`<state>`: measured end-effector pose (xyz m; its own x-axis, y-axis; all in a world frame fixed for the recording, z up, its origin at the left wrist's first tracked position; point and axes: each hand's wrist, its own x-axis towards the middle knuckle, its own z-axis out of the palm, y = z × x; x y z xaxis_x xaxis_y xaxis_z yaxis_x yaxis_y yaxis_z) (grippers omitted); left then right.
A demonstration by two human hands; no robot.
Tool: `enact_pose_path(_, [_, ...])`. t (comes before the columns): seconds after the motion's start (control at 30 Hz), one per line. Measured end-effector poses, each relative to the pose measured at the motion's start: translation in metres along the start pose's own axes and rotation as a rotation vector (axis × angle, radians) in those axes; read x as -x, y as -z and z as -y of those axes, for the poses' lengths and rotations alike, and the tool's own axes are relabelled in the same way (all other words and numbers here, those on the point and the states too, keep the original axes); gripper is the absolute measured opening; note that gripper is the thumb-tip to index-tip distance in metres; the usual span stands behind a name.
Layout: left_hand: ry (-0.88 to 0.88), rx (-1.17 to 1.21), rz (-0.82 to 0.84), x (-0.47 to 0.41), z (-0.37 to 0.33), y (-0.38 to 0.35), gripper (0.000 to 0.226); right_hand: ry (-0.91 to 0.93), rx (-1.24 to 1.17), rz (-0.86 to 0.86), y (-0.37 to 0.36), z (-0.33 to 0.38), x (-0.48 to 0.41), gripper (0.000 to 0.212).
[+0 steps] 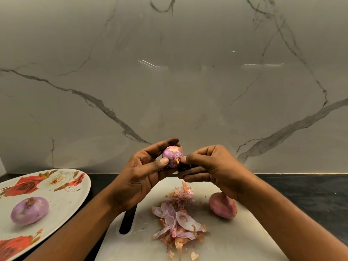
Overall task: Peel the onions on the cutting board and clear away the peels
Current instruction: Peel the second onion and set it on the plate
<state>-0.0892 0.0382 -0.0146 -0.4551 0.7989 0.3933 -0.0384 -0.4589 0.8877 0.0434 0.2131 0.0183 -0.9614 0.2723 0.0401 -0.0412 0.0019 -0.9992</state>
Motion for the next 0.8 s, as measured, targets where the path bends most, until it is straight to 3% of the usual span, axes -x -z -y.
enact_pose_path(0.47, [0.0, -0.03, 0.001, 0.002, -0.0008, -0.0005, 0.053, -0.002, 0.002, 0.006, 0.0027, 0.0011, 0.0014, 0.012])
enact_pose_path(0.67, [-0.018, -0.157, -0.022, 0.0029, -0.0022, -0.0032, 0.063, 0.007, 0.058, 0.001, 0.0032, 0.0021, 0.0021, 0.015])
enact_pose_path(0.8, [-0.033, -0.285, -0.034, 0.0019, 0.0007, -0.0039, 0.057, 0.035, 0.136, -0.034, 0.0043, 0.0003, 0.0027, 0.012])
